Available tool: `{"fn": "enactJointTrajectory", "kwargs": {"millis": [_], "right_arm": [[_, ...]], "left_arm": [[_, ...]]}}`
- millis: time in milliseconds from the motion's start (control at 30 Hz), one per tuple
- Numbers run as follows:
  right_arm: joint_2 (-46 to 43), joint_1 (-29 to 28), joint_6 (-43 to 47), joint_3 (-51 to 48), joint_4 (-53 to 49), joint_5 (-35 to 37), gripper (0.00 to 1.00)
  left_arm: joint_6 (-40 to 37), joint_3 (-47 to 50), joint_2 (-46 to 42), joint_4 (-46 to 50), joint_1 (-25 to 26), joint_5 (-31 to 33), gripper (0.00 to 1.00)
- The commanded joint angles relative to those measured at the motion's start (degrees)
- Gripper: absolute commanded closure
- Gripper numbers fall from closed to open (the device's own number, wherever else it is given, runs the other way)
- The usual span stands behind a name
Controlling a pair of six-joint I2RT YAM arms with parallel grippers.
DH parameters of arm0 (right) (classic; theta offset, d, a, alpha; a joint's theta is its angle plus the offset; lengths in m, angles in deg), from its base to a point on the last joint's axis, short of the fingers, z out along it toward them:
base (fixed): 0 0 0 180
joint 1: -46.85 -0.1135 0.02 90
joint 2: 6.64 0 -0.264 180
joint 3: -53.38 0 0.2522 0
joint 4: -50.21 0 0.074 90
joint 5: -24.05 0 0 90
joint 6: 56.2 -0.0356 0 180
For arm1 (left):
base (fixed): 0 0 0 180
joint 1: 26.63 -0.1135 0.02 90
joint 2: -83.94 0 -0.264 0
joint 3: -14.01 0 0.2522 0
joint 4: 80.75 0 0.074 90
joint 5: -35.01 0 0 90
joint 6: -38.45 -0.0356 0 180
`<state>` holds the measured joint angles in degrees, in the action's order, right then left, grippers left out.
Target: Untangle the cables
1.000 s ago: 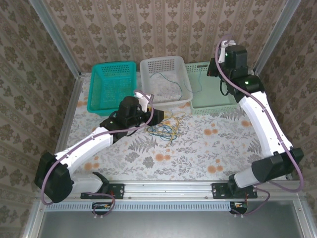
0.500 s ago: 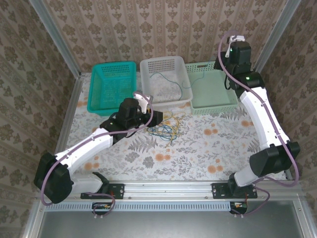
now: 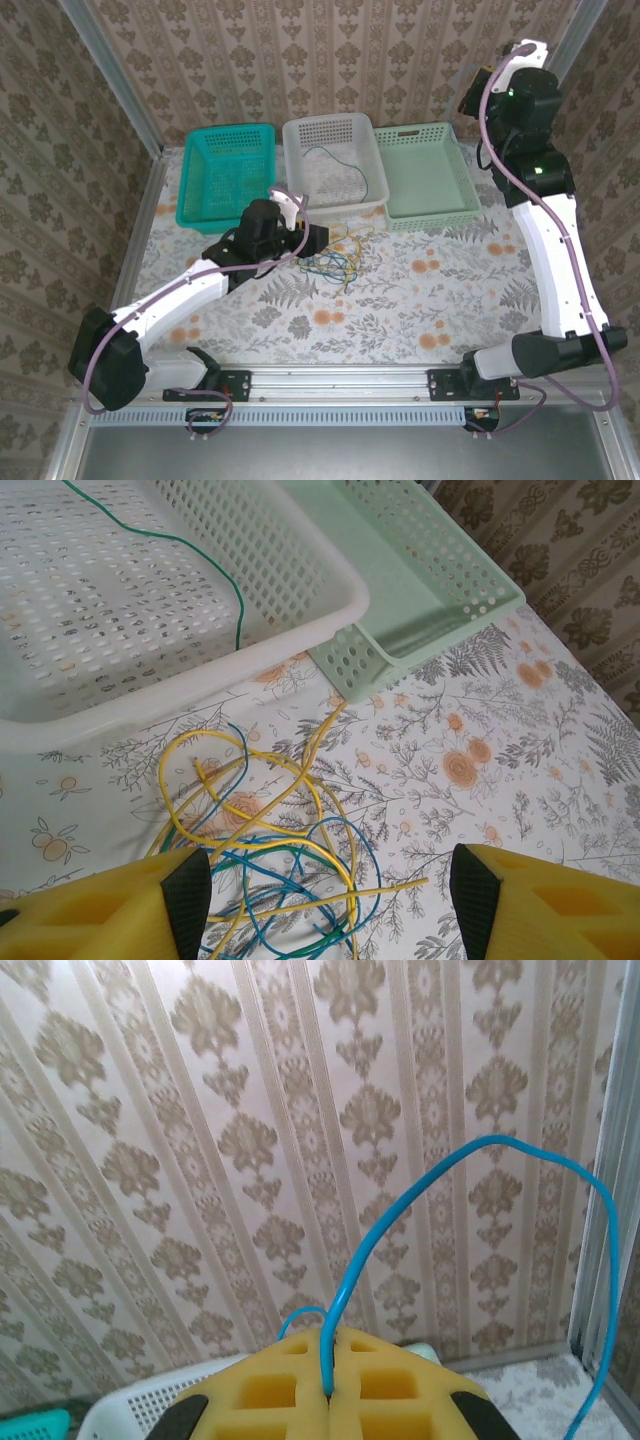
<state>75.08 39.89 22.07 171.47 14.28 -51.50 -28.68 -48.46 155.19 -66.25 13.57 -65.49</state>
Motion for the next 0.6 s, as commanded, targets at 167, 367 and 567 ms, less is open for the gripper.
{"fn": "enactJointTrajectory", "kwargs": {"millis": [167,367,567], "right_arm": [[7.74,0.54,-0.46,-2.21,-5.4,-4.39,1.0],[9.69,1.16,0.22,-3.66,-5.6,-4.44,1.0],[14.55,1.16,1.05,-1.02,-12.68,-5.47,1.0]], "left_arm": [[0.86,1.72,-2.29,-0.03,0.2,0.73,0.33],[1.21,2.37,-2.52,-0.05,0.22,1.16,0.33],[1.18,2.31,-2.0,-0.34,0.22,1.21,0.33]]}}
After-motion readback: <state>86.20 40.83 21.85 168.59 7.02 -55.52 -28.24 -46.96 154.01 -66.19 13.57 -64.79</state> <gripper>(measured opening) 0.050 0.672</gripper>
